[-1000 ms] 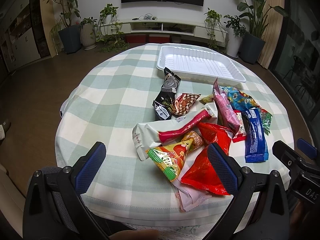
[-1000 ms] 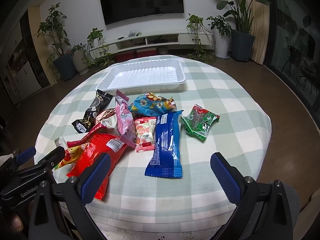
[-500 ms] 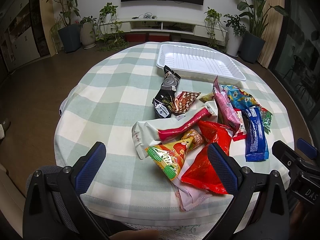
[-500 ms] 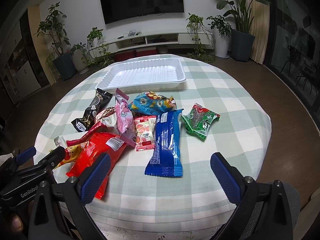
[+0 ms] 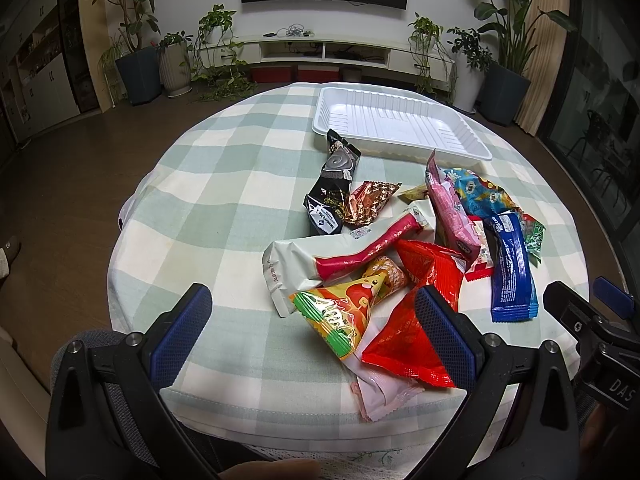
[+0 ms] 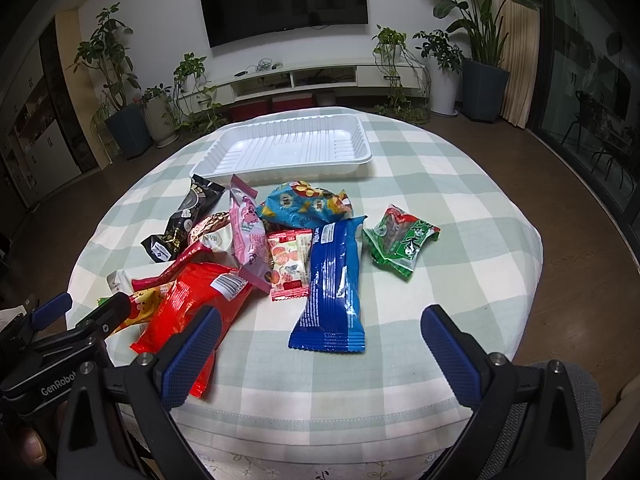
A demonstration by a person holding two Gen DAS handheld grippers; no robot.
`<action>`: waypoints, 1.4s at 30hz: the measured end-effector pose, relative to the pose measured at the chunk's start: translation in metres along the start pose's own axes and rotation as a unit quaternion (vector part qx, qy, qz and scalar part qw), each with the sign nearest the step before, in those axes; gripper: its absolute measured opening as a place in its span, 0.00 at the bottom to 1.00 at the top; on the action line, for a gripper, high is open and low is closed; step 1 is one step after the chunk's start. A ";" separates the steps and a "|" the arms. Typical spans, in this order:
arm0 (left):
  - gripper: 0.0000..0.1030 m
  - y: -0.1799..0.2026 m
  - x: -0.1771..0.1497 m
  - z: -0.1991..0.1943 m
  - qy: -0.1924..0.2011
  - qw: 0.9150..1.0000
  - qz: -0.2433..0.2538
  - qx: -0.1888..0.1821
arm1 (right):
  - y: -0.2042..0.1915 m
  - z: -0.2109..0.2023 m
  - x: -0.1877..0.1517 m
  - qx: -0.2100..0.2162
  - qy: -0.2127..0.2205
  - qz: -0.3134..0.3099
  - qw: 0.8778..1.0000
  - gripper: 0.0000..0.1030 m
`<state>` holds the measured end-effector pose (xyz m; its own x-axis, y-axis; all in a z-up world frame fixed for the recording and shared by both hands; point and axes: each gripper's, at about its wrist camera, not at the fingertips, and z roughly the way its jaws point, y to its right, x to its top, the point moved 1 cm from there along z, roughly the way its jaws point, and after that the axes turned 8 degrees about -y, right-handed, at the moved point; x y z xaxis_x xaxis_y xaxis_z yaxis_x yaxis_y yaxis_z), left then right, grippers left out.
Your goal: Organize snacks
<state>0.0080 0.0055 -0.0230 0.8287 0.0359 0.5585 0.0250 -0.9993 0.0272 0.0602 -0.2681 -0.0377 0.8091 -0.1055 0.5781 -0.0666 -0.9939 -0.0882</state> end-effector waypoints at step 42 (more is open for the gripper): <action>1.00 0.004 -0.005 0.003 -0.004 1.000 0.002 0.001 | -0.002 0.000 0.002 -0.004 -0.005 -0.002 1.000 0.99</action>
<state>0.0059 0.0009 -0.0283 0.8335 0.0314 0.5516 0.0223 -0.9995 0.0231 0.0619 -0.2667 -0.0365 0.8147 -0.1014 0.5709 -0.0679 -0.9945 -0.0796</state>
